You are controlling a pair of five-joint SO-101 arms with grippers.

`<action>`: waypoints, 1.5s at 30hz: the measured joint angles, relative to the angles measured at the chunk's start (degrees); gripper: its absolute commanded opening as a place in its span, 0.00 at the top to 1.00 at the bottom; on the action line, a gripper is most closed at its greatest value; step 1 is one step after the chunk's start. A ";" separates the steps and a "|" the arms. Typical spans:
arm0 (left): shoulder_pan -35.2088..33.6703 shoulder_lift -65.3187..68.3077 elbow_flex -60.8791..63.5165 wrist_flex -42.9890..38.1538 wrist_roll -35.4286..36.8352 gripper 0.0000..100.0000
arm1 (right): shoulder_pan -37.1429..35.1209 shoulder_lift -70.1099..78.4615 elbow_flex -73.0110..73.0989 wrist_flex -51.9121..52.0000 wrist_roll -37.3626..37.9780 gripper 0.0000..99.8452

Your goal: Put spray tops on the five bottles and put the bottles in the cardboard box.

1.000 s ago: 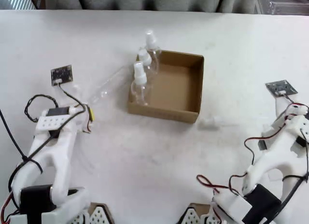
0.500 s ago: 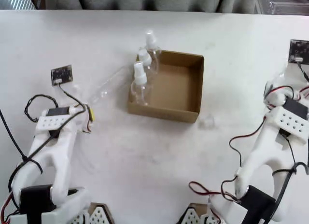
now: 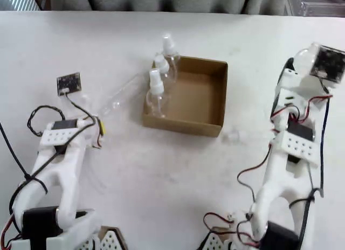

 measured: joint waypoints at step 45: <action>-3.96 -2.37 -0.09 -8.44 -0.09 0.98 | -68.66 -77.27 41.41 17.85 -2.55 0.99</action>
